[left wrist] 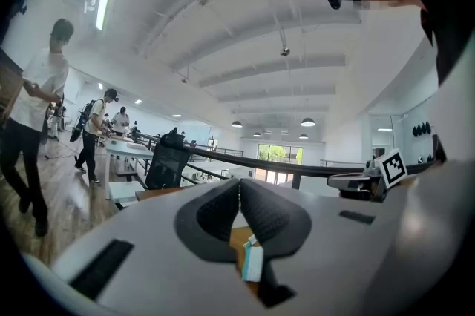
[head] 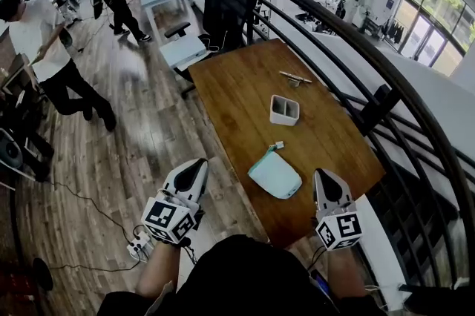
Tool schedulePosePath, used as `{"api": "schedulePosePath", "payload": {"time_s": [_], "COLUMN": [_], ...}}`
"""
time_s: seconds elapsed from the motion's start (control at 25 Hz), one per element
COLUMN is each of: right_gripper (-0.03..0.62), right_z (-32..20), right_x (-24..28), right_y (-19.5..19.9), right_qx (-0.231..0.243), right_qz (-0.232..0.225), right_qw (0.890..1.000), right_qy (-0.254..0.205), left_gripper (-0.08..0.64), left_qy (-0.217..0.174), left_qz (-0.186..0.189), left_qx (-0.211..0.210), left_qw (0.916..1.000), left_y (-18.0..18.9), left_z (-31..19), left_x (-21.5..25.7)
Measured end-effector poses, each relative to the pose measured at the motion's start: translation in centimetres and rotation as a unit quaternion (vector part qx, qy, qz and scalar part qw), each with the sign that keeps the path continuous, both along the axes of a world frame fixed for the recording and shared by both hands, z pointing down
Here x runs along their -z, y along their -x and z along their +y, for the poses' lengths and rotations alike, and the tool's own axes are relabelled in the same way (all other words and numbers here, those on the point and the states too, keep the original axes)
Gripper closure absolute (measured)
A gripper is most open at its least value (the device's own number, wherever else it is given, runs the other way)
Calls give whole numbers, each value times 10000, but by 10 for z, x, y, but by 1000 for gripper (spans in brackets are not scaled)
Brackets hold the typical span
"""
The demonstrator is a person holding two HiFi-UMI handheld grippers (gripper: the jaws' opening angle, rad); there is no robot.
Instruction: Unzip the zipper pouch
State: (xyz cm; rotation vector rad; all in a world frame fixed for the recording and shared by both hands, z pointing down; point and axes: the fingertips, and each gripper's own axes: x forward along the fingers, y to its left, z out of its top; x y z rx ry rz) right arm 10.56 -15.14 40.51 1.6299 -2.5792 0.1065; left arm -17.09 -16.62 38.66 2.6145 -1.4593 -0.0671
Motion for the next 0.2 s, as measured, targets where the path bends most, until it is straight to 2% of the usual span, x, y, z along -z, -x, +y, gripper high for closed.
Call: {"api": "schedulePosePath", "payload": {"time_s": [0.2], "right_gripper": [600], "right_z": [-4], "right_x": [0], "right_y": [2], "right_qx": [68], "right_qz": [-56], "right_qw": [10000], "right_qy": [35], "left_gripper": [543], "left_qy": [41], "left_qz": [-10], "left_qx": [82], "left_qw": [10000], "left_y": [5], "left_z": [0], "left_x": [-1]}}
